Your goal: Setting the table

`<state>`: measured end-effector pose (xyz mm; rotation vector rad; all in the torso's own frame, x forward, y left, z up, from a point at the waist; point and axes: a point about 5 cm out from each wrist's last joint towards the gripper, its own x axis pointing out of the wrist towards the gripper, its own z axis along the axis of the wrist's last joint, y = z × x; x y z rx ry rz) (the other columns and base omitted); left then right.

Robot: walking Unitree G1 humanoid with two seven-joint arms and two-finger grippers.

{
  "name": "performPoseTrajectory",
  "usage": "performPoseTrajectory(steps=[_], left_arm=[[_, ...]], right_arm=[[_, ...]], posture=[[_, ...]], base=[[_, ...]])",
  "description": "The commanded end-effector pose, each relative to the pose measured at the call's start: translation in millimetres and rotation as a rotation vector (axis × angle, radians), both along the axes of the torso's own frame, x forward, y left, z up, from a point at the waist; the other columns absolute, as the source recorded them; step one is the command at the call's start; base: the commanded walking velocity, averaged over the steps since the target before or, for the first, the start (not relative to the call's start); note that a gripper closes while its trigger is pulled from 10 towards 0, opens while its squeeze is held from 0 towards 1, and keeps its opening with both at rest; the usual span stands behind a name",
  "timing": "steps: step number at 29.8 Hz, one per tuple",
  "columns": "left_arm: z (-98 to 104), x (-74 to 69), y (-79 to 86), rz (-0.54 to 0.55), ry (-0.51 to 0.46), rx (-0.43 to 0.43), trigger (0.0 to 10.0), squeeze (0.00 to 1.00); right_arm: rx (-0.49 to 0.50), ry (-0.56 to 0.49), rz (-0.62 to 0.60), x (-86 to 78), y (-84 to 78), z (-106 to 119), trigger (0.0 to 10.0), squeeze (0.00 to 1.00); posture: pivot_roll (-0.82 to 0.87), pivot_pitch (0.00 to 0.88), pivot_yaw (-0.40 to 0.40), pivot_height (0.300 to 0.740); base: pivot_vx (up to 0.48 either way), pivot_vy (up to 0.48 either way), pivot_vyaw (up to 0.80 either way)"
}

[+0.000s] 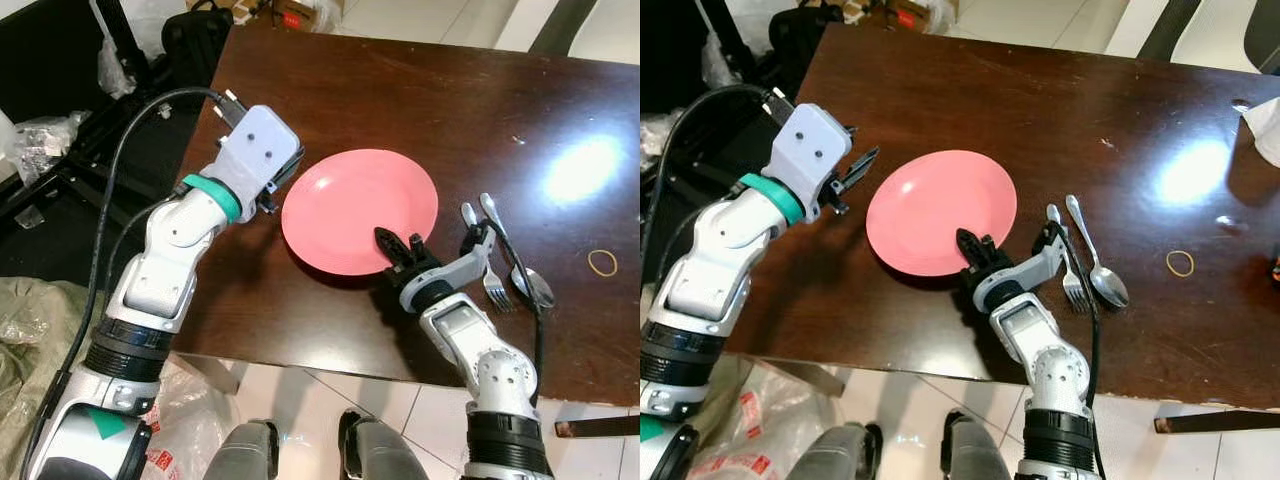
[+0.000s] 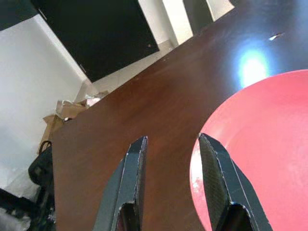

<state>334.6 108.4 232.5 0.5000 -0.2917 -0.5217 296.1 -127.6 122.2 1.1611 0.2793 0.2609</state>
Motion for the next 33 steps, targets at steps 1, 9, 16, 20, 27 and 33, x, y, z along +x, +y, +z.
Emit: performPoseTrajectory(steps=[1,9,16,20,27,33], left_arm=[[-6,-4.4,-4.7,-0.020,0.023,-0.002,10.0,0.00],[-8,-7.3,-11.5,-0.042,0.033,-0.015,10.0,0.00],[-11,-8.3,-15.7,-0.053,0.042,-0.023,10.0,0.00],[-13,-8.5,-18.3,-0.059,0.047,-0.029,10.0,0.00],[-17,-9.7,-22.8,-0.070,0.059,-0.039,10.0,0.00],[-20,-9.6,-26.8,-0.078,0.066,-0.048,10.0,0.00]], right_arm=[[-0.026,0.070,0.007,-2.5,-2.0,-13,10.0,0.21],[-0.056,0.080,-0.006,0.5,-8.6,-12,10.0,0.69],[-0.098,0.067,-0.065,-0.9,-20.8,-4,10.0,1.00],[-0.202,0.068,-0.107,-4.4,-28.8,4,10.0,1.00],[-0.422,0.097,-0.111,-29.3,-32.5,19,10.0,0.00],[-0.470,0.127,-0.040,-59.3,-20.8,17,10.0,0.00]], posture=[[0.13,0.154,0.028,0.740],[0.12,0.149,0.022,0.740],[0.10,0.141,0.021,0.740],[0.09,0.136,0.020,0.740],[0.05,0.129,0.016,0.740],[0.03,0.121,0.012,0.740]], base=[[0.000,0.000,0.00],[0.000,0.000,0.00],[0.000,0.000,0.00],[0.000,0.000,0.00],[0.000,0.000,0.00],[0.000,0.000,0.00]])
